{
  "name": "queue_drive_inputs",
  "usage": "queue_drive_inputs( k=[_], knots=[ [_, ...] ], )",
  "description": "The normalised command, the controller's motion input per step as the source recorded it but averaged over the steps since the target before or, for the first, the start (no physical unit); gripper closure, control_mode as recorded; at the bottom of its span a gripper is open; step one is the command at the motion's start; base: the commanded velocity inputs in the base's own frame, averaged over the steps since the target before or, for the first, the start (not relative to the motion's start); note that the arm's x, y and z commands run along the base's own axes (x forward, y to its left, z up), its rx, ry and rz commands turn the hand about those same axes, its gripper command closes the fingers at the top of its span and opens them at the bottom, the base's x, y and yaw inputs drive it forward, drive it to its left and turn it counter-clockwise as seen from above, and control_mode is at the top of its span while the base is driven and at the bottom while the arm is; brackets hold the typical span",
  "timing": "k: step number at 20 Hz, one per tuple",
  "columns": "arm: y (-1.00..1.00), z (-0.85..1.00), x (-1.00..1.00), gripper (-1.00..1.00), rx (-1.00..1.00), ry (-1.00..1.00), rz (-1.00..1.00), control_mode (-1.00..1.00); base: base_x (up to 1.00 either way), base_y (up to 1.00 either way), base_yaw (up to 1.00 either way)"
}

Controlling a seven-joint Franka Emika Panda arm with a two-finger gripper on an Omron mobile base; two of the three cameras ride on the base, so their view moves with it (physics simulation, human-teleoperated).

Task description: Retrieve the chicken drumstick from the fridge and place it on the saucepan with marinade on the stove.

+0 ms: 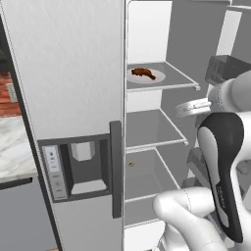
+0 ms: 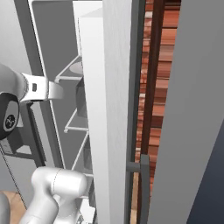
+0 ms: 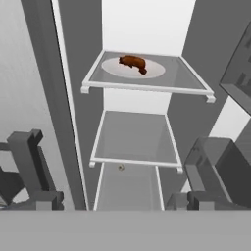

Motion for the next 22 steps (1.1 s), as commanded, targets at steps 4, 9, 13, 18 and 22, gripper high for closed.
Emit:
queue_drive_inputs(
  k=[4, 9, 13, 18, 22],
  knots=[
    [-0.05, 0.09, 0.11, -1.0, 0.0, -0.09, 0.0, -1.0, 0.0, 0.0, 0.0],
    [-0.16, 0.09, 0.11, -1.0, 0.03, -0.11, 0.0, -1.0, 0.0, 0.0, 0.0],
    [-0.09, 0.07, 0.17, -1.0, 0.05, -0.08, 0.0, -1.0, 0.0, 0.0, 0.0],
    [0.0, 0.03, 0.23, -1.0, 0.04, -0.06, 0.0, -1.0, 0.0, 0.0, 0.0],
    [0.0, 0.0, 0.33, -1.0, 0.02, -0.04, 0.0, -1.0, 0.0, 0.0, 0.0]
  ],
)
